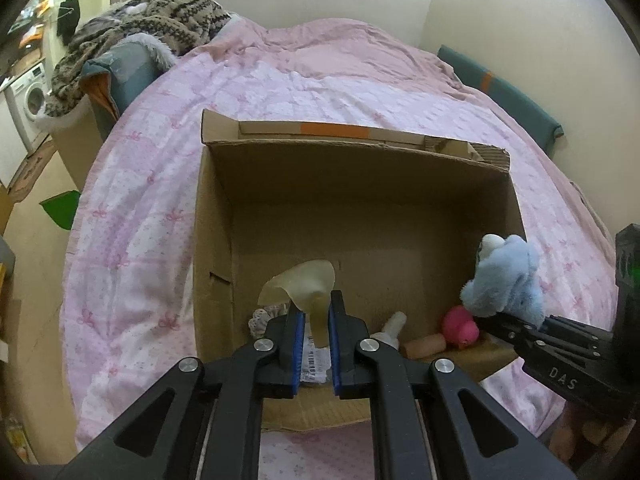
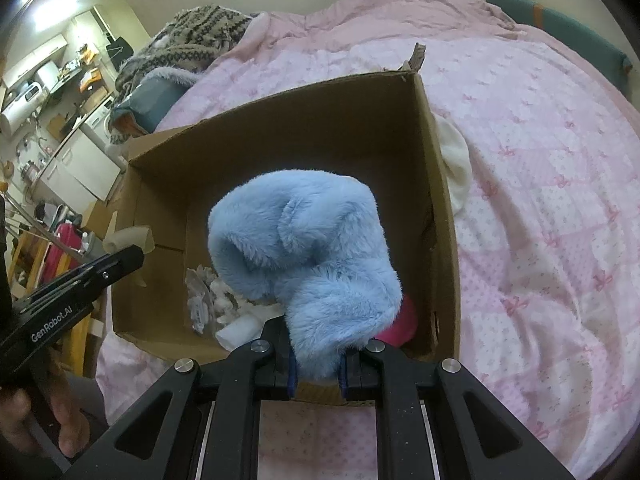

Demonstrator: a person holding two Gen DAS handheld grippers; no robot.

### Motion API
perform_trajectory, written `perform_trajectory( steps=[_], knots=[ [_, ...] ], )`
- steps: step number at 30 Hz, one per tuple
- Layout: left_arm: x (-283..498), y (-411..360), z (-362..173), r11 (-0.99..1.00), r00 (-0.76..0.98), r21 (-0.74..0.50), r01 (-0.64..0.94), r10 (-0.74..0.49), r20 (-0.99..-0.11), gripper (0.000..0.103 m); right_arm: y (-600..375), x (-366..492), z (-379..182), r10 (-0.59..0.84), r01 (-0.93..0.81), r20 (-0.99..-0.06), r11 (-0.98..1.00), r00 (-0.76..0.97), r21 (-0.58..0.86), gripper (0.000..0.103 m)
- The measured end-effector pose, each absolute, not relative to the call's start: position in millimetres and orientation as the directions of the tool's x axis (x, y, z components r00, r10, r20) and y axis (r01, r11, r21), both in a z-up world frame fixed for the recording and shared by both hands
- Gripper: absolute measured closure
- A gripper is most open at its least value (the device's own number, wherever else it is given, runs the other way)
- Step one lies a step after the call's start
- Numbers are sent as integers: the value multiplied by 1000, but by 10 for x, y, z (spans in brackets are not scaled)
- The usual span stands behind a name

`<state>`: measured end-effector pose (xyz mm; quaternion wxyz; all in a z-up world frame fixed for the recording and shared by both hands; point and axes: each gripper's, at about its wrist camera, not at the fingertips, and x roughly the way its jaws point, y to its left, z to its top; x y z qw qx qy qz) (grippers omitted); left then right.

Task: Organize soft objects
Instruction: 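Open both tools to release the items and lift out of the box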

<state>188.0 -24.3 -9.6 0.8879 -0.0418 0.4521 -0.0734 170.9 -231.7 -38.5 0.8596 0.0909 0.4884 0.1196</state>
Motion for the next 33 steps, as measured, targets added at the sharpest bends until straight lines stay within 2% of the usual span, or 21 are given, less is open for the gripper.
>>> perform_trajectory(
  steps=[4,6,16,19,21,22,23,24,25,26,31,33],
  knots=[
    [1878,-249,-118,984,579,-156,88,-178,-796,94,-2296,1716,-422,301,-121,-825,953,479,278,87],
    [1875,-245,-121,982,579,-166,87,-186,-794,87,-2275,1719,-422,304,-127,-825,952,477,277,87],
    [1862,-300,-189,986,563,-138,95,-168,-809,81,-2306,1701,-382,322,-125,-809,946,491,300,84],
    [1846,-339,-186,987,565,-115,109,-156,-810,70,-2329,1698,-359,333,-122,-801,941,498,315,79],
    [1825,-354,-166,989,574,-96,109,-142,-807,49,-2342,1696,-345,341,-120,-795,938,502,327,74],
    [1811,-356,-147,991,584,-85,104,-130,-801,44,-2350,1698,-341,348,-118,-792,935,502,336,71],
    [1786,-355,-120,993,604,-71,91,-112,-789,39,-2360,1697,-335,358,-116,-788,930,501,348,60],
    [1763,-349,-88,995,626,-62,80,-98,-773,37,-2370,1692,-322,366,-116,-781,926,506,360,38],
    [1747,-339,-54,996,640,-60,70,-91,-763,37,-2382,1676,-295,371,-115,-769,923,521,367,31],
    [1742,-318,-31,996,646,-63,64,-89,-758,36,-2386,1659,-256,372,-116,-757,922,538,370,27],
    [1700,-221,76,997,656,-68,35,-74,-751,36,-2435,1601,-78,359,-115,-716,923,599,366,26],
    [1672,-198,145,998,669,-57,30,-63,-740,36,-2465,1566,0,338,-105,-699,929,630,354,18]
  ],
)
